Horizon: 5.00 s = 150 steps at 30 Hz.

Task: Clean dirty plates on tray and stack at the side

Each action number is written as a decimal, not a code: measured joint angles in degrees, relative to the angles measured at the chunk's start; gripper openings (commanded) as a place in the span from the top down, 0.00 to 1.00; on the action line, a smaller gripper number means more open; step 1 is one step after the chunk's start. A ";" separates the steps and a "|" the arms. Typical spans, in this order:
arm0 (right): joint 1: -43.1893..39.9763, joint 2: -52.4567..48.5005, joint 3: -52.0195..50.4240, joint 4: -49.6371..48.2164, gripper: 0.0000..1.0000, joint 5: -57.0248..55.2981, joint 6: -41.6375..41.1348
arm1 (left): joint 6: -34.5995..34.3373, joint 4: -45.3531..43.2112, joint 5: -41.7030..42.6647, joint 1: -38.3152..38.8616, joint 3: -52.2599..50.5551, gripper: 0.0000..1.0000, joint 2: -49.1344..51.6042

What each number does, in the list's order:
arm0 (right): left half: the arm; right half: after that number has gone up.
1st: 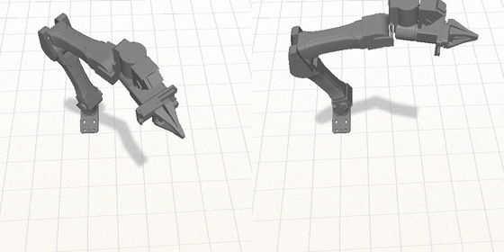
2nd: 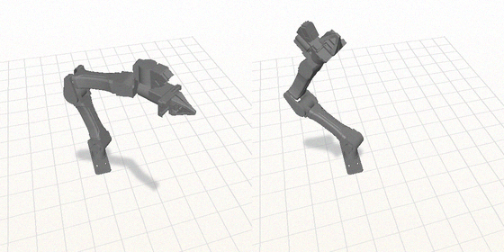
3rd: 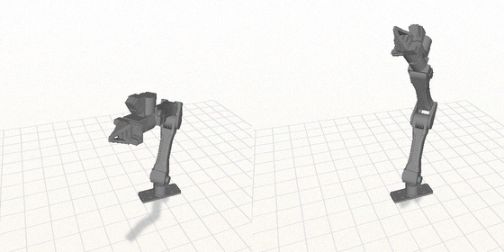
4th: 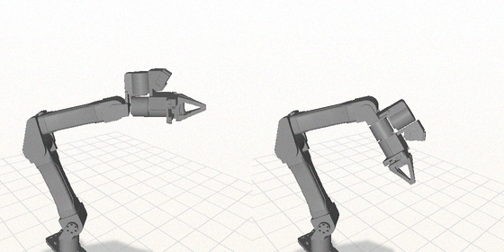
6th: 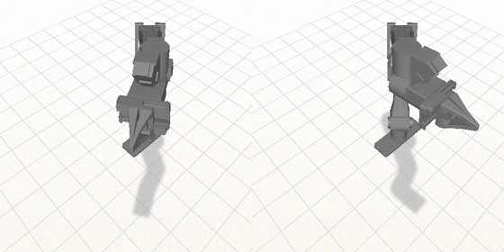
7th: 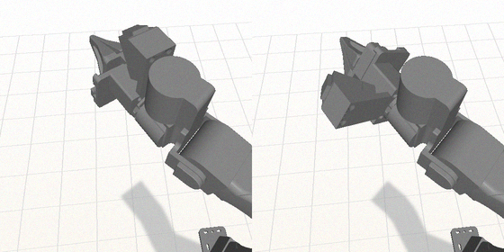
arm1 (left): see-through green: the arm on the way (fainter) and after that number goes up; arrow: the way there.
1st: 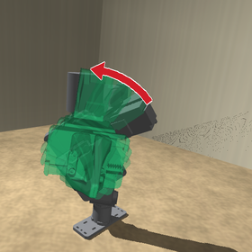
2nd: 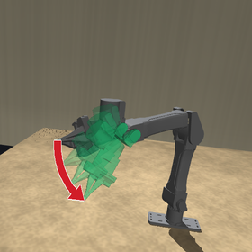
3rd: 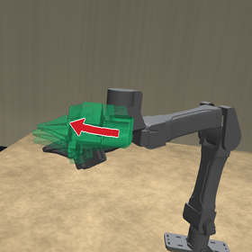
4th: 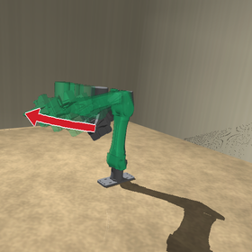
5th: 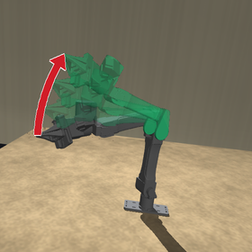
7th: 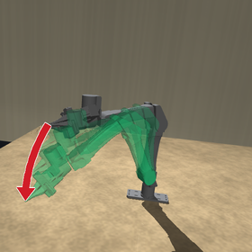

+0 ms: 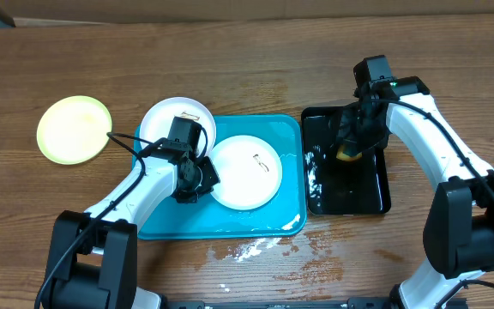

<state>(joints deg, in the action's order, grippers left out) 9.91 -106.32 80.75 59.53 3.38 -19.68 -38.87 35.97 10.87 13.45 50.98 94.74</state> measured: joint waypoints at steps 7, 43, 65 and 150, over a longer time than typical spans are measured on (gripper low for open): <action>0.00 0.00 0.00 0.48 0.96 0.00 2.29 | 2.10 1.81 -0.20 0.00 0.00 0.71 0.00; 0.72 5.27 0.00 3.78 0.96 -0.59 2.34 | 13.62 1.70 -8.83 5.22 0.11 0.81 0.00; 10.62 5.27 0.00 -2.19 0.96 18.47 -2.14 | 21.00 -1.27 -6.47 5.33 0.17 0.84 0.00; 32.09 -5.29 -4.39 -6.10 0.96 -6.60 -27.47 | 22.51 -0.20 -5.27 5.33 0.76 0.96 0.00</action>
<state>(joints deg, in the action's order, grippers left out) 42.00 -111.61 76.36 53.43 -3.22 -47.16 -16.36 35.77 5.61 18.79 51.75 94.74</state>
